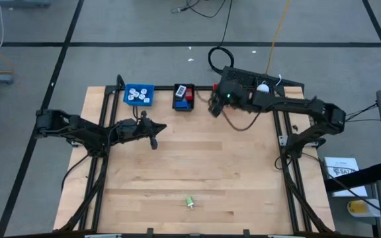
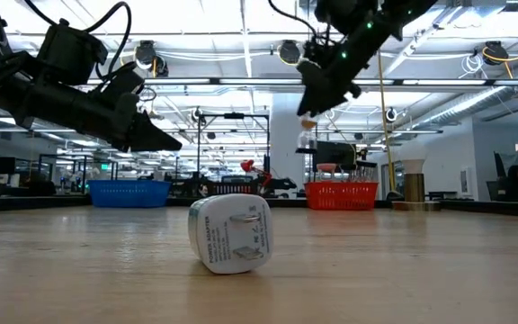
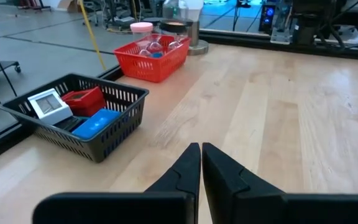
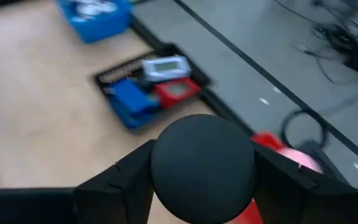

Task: Pick & Place Office items
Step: Put the black hourglass into the red bin

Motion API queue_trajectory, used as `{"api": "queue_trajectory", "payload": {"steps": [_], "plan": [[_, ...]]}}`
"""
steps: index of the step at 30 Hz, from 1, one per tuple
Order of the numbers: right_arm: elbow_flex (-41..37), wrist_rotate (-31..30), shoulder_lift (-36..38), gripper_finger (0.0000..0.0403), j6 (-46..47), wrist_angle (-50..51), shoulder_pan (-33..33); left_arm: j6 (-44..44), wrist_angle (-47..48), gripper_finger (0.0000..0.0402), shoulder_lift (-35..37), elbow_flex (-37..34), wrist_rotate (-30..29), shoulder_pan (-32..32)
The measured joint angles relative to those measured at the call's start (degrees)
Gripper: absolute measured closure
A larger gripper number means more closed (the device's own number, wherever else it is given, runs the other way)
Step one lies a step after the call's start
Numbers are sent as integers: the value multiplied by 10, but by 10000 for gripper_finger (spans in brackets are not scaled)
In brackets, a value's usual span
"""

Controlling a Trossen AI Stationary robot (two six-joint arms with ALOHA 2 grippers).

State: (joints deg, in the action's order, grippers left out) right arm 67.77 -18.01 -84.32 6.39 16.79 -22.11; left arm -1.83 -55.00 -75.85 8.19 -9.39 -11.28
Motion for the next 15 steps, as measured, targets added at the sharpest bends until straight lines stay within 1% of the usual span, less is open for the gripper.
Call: {"api": "queue_trajectory", "payload": {"steps": [6,10,15], "plan": [[-24,5,2,194,-2,-5,-75,0,0,380,0,0,0,0],[-64,33,1,194,3,-33,-106,0,1,380,0,0,1,0],[-101,32,2,194,4,-73,-134,1,1,380,0,0,0,0]]}}
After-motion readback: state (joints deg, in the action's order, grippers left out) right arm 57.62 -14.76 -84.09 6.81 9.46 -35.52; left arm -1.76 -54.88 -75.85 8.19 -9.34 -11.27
